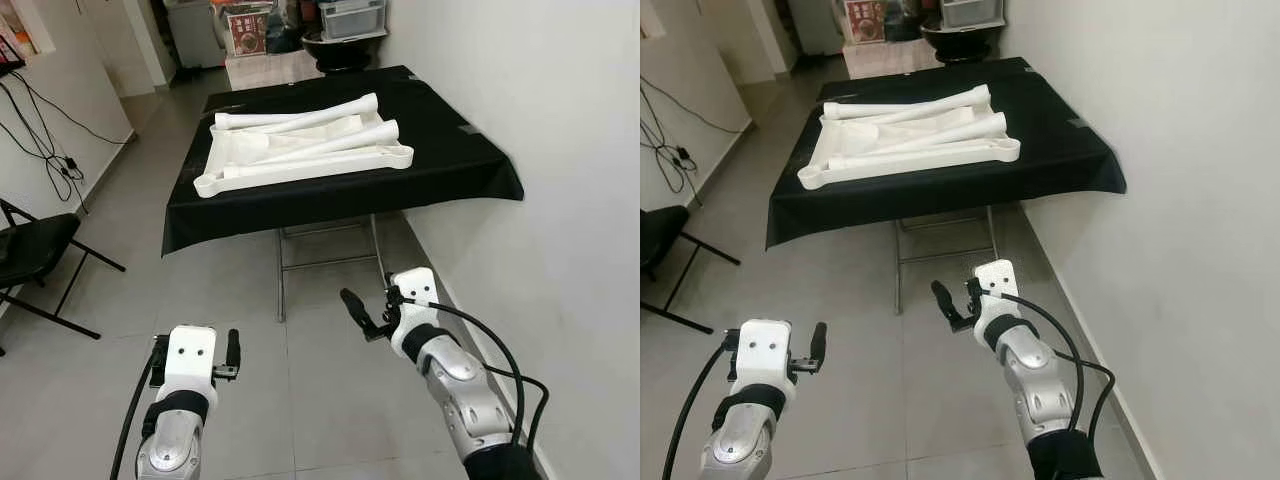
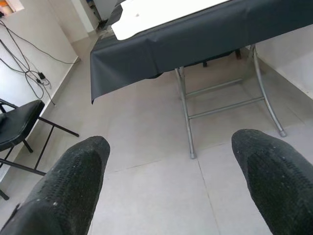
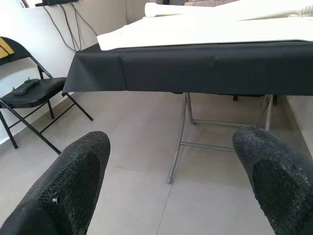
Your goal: Building children table
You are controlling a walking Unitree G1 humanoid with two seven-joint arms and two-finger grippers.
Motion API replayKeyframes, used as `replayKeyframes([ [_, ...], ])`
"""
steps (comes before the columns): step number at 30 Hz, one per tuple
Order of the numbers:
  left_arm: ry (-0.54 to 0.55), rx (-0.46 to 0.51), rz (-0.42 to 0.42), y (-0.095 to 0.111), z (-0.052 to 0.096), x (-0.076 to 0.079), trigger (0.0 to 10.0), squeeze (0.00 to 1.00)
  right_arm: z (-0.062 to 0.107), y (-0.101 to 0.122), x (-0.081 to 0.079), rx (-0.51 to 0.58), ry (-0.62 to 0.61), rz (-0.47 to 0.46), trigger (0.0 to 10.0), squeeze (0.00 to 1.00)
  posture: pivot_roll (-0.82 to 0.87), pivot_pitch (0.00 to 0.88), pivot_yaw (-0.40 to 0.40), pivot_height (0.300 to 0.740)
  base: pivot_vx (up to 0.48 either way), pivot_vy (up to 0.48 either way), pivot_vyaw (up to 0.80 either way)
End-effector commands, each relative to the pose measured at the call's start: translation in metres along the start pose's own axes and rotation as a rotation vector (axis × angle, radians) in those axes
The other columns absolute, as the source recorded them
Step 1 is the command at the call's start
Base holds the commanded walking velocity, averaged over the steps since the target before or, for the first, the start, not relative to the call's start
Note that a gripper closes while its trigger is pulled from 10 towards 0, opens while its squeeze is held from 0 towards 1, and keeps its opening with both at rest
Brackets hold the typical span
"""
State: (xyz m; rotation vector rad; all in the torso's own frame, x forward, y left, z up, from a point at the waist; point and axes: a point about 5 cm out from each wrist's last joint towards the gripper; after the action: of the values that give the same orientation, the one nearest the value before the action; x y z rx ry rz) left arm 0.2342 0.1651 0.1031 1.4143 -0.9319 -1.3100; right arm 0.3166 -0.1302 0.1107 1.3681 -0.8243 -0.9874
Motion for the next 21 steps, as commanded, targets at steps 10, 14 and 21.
replayKeyframes([
  [10,0.014,-0.026,-0.021,-0.0044,-0.002,-0.0033,10.0,0.0,-0.0021,0.0004,-0.0024,-0.007,0.017,-0.014,10.0,0.0,-0.06,0.057,0.084,0.74,0.0,0.0,0.0],
  [14,0.011,-0.025,-0.019,-0.0044,-0.0022,-0.0028,10.0,0.0,-0.002,0.0005,-0.002,-0.008,0.016,-0.016,10.0,0.0,-0.06,0.06,0.083,0.74,0.0,0.0,0.0],
  [21,0.009,-0.026,-0.014,-0.0046,-0.0022,-0.0024,10.0,0.0,-0.0018,0.0006,-0.0016,-0.009,0.017,-0.018,10.0,0.0,-0.06,0.061,0.082,0.74,0.0,0.0,0.0],
])
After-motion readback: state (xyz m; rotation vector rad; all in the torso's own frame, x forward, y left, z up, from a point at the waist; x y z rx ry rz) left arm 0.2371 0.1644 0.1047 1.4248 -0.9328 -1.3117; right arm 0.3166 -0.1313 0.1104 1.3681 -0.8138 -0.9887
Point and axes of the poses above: a point about 5 cm out from each wrist's last joint towards the gripper, its own z axis pointing back from the gripper into the wrist, its own y axis along the axis of the wrist's last joint, x = y × z, and after that the axes turned 6 degrees about -z, right-handed
